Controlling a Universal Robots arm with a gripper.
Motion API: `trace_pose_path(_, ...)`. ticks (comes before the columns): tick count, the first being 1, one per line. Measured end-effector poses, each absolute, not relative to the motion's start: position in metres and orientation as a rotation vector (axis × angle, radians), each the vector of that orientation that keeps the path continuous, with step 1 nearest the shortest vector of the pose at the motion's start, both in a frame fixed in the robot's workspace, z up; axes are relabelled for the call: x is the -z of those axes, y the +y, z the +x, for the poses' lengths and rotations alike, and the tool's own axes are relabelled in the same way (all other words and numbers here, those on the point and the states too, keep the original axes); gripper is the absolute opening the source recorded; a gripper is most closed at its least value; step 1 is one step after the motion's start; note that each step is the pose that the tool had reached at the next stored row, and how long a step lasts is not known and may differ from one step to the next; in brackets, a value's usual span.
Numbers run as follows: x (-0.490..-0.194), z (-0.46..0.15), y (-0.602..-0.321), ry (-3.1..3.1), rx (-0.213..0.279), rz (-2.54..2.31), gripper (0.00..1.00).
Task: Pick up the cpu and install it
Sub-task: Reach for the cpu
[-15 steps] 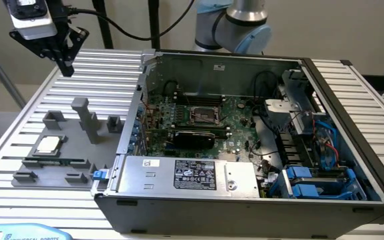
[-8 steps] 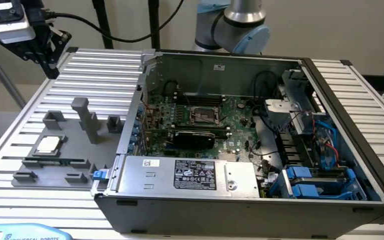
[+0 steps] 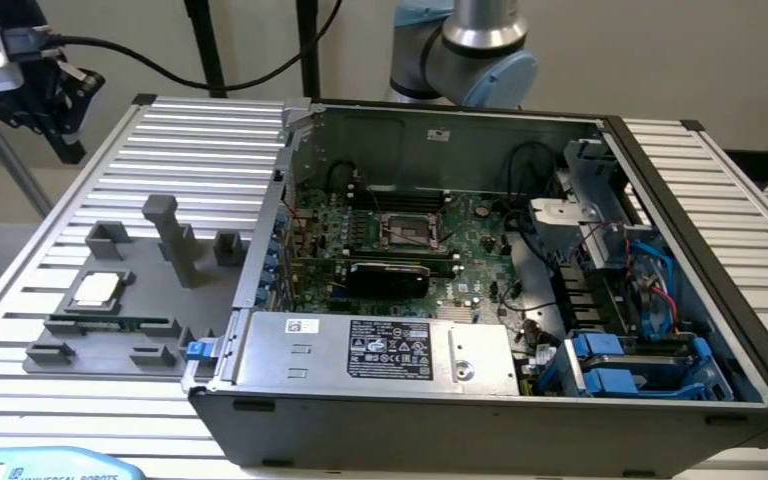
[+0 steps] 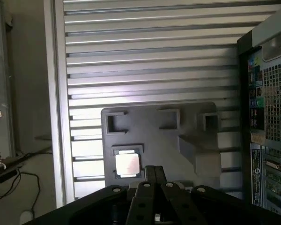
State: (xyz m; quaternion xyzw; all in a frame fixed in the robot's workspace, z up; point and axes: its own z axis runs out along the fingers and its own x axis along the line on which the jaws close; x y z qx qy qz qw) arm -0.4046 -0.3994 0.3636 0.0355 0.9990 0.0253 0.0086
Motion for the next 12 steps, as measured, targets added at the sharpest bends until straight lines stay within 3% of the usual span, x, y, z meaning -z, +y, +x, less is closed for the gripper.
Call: trace_pose_path(12, -0.351, -0.434, -0.413, 3.139, -0.078, 0.112, 0.11)
